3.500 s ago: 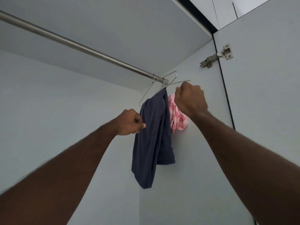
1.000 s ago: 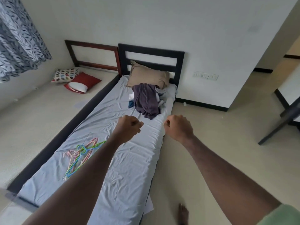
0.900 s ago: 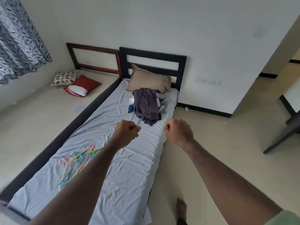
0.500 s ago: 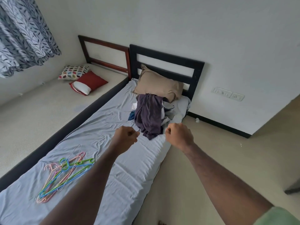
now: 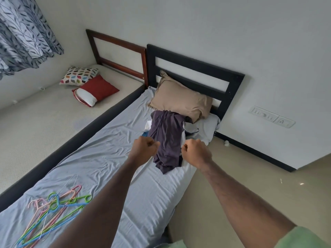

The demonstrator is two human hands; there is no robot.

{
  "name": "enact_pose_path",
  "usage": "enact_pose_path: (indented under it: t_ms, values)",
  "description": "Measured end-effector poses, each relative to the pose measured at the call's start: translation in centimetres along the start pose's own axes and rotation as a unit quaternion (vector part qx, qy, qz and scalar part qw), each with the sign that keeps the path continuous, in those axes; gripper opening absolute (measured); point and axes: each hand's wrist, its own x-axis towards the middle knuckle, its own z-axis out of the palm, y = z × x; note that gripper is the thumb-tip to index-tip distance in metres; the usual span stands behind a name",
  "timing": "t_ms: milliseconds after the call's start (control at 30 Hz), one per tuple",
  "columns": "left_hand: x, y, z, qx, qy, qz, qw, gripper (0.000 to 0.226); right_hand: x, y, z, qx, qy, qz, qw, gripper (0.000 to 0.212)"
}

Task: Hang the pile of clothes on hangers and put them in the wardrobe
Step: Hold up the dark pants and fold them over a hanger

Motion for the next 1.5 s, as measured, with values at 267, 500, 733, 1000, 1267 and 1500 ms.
enact_pose_path:
  t_ms: [267, 500, 733, 1000, 1267, 1500]
  values:
    - [12.0, 1.0, 2.9, -0.035, 0.001, -0.034, 0.999, 0.031, 12.0, 2.3, 1.0, 0.024, 0.001, 0.023, 0.999, 0.020]
    - [22.2, 0.4, 6.4, -0.063, 0.012, -0.104, 0.993, 0.024, 24.2, 6.5, 4.6, 0.076, -0.055, 0.053, 0.994, 0.017]
    - [36.0, -0.2, 11.2, -0.054, 0.020, -0.183, 0.982, 0.013, 38.4, 12.6, 11.2, 0.178, -0.142, 0.118, 0.967, 0.031]
    - [48.5, -4.3, 16.7, -0.041, 0.007, -0.254, 0.966, 0.014, 51.8, 18.7, 22.2, 0.245, -0.273, 0.275, 0.889, 0.027]
    - [55.1, -9.5, 21.6, -0.056, -0.021, -0.290, 0.955, 0.016, 60.9, 24.6, 35.2, 0.277, -0.275, 0.389, 0.834, 0.036]
    - [55.5, -11.7, 24.9, -0.069, -0.057, -0.327, 0.941, 0.011, 62.4, 27.0, 40.0, 0.387, -0.140, 0.582, 0.701, 0.050]
